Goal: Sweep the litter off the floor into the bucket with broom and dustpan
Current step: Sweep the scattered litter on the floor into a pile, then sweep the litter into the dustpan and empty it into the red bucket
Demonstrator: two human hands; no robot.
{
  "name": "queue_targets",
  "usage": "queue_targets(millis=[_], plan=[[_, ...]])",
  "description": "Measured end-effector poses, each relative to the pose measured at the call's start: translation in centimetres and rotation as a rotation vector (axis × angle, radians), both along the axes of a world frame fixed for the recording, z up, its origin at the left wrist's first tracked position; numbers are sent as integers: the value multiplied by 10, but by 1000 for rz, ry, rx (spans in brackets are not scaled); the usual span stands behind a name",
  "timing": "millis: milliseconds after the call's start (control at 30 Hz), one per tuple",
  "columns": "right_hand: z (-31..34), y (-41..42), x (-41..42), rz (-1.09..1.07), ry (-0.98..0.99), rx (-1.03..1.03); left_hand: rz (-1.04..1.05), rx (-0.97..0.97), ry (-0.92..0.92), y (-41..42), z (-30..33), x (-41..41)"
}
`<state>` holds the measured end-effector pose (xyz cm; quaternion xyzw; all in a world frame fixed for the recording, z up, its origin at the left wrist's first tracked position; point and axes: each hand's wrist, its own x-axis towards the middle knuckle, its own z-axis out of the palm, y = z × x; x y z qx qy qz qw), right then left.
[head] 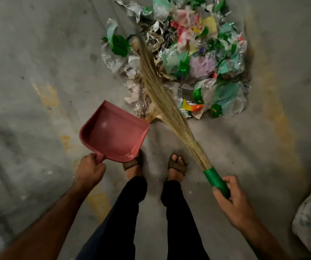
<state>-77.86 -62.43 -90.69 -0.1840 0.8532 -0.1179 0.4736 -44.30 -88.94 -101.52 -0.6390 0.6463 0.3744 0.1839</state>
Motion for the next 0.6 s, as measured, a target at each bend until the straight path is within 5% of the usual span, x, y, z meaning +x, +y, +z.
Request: queue_targets(millis=[333,600], plan=[[-62,-100,-68,172,244,-59,-71,33,-303,-34,-50,-15],[-127,-180,-123,379,376,10,-240,102,-233,-64,-104,-11]])
